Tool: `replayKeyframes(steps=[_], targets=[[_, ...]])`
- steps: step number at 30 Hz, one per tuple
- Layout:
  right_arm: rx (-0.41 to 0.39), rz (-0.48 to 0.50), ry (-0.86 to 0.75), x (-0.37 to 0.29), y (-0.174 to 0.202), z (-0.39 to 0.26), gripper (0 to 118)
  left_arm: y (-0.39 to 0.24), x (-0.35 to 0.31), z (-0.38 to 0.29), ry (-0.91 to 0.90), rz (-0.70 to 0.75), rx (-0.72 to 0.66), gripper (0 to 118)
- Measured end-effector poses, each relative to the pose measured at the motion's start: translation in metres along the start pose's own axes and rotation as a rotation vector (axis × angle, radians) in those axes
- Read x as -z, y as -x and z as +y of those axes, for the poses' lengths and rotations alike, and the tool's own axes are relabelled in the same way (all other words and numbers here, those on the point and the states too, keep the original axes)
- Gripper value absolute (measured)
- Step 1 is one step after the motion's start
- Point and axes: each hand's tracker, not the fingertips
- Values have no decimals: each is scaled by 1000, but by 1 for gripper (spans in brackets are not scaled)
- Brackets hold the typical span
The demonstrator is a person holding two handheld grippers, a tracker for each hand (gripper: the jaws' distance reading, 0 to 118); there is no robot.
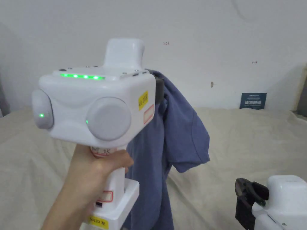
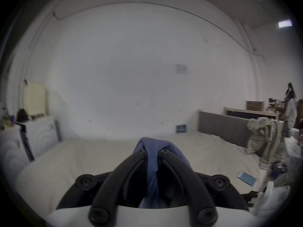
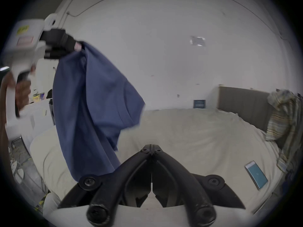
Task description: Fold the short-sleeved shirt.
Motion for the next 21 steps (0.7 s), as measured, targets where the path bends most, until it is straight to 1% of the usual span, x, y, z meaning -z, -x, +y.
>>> replayKeyframes(steps=[3, 5, 6, 9, 10, 11, 13, 20, 21], targets=[[39, -64, 17, -6, -26, -8, 0, -42, 44, -59, 162, -90, -47, 8], [51, -80, 38, -7, -36, -14, 0, -65, 67, -100, 272, -131, -33, 8], [54, -91, 48, -7, -41, -18, 0, -78, 80, -128, 368, -146, -51, 8], [51, -114, 79, -6, -50, -28, 0, -105, 104, -199, 555, -241, -70, 8], [51, -117, 88, -6, -53, -30, 0, -112, 106, -215, 604, -237, -59, 8], [52, -120, 96, -5, -55, -31, 0, -117, 106, -230, 626, -242, -63, 8], [56, -125, 105, -5, -58, -35, 0, -121, 105, -239, 619, -232, -42, 8], [74, -121, 126, 0, -60, -39, 0, -111, 109, -230, 614, -189, -45, 8], [71, -117, 128, 1, -59, -40, 0, -110, 108, -229, 613, -181, -39, 10]])
